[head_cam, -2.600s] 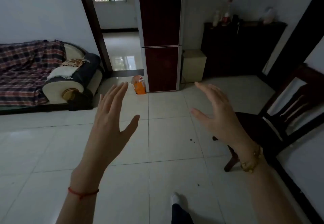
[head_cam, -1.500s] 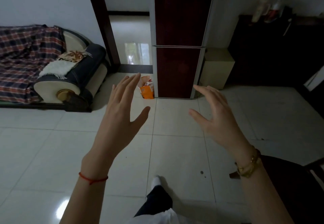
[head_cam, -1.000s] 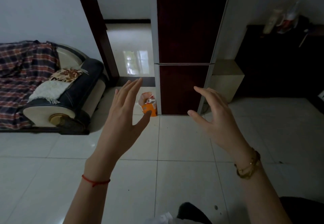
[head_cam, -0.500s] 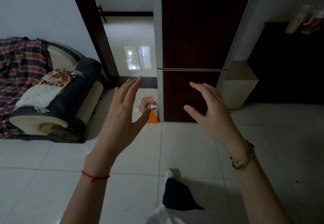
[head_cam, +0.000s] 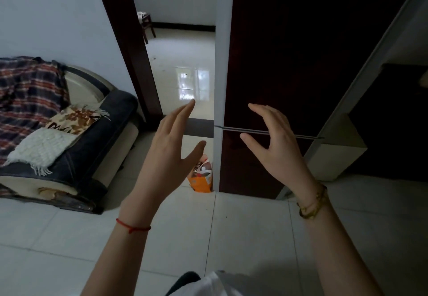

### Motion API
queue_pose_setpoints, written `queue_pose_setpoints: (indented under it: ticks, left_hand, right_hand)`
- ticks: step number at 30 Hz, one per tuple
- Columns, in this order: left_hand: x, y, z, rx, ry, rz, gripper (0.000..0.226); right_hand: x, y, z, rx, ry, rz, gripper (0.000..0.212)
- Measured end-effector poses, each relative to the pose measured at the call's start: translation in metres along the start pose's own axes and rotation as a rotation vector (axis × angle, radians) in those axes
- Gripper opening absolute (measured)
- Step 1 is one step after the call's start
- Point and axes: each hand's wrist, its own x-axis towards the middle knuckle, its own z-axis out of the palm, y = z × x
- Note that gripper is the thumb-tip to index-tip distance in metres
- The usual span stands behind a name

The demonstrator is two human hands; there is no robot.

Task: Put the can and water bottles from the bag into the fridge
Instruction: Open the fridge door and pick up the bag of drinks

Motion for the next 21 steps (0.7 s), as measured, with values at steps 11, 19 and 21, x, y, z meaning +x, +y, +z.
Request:
queue_pose_setpoints:
  ticks: [11,19,21]
  left_hand:
    - [0.125,-0.053,0.057,-0.089,-0.067,0.035,0.078]
    - [0.226,-0.108,0.08,-0.284,-0.065,0.035,0.08]
    - [0.255,-0.123,0.089,-0.378,-0.068,0.009,0.081]
  right_hand:
    - [0.107,0.047,0.039,-0.058,0.034,0.031,0.057]
    - [0.178,0.057,0.073,-0.081,0.146,0.107,0.058]
    - [0.2,0.055,0.082,-0.086,0.186,0.116,0.06]
